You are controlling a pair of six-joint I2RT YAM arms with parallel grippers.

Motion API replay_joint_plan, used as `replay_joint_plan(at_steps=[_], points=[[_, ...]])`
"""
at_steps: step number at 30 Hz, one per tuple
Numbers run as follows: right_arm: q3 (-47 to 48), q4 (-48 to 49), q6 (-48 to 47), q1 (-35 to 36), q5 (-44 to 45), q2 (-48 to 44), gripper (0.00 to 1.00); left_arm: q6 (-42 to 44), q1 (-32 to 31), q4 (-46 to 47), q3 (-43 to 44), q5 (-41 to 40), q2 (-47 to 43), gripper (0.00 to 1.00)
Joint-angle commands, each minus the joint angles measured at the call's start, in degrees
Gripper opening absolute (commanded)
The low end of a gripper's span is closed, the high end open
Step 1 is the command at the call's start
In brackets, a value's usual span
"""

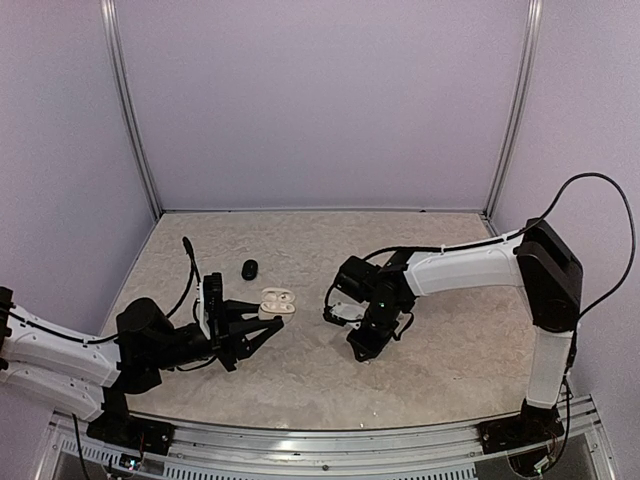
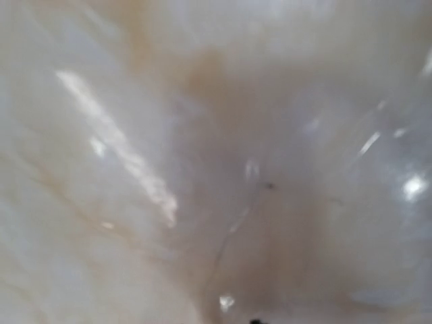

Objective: Insert the wireless bluetooth earbuds into the charging case
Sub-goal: Pick up the left earbud from the center of the board, then insert the left earbud into the left side groove of the charging case.

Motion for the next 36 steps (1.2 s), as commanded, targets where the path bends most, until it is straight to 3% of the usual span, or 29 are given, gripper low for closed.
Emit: replay_joint_plan(at_steps=[1,9,20,28,36], points=[[-1.15,4.90,-0.94,0.87,-0.75,-6.43,0.14,1.22,0.55,2.51,-0.83,-1.76,-0.11,0.03],[-5.99,16.93,-1.98,0.85,1.18,-19.22,0.12,3.07,0.70,9.20,-3.32,-4.05,-0.49,0.04],[-13.30,35.81,-3.41,1.84,-7.22,-37.35,0.13,17.21,-1.78,12.20,-3.74,-8.05,-1.05,0.01],[-15.95,50.19,-2.08,6.82,-8.49,-40.78,0.12,20.03,-2.99,13.72,-0.83,-14.17,0.70,0.00],[-15.79,62.31,3.46,9.80,-7.26,-36.66,0.12,19.13,-4.51,20.19,1.25,-20.20,5.89,0.00]])
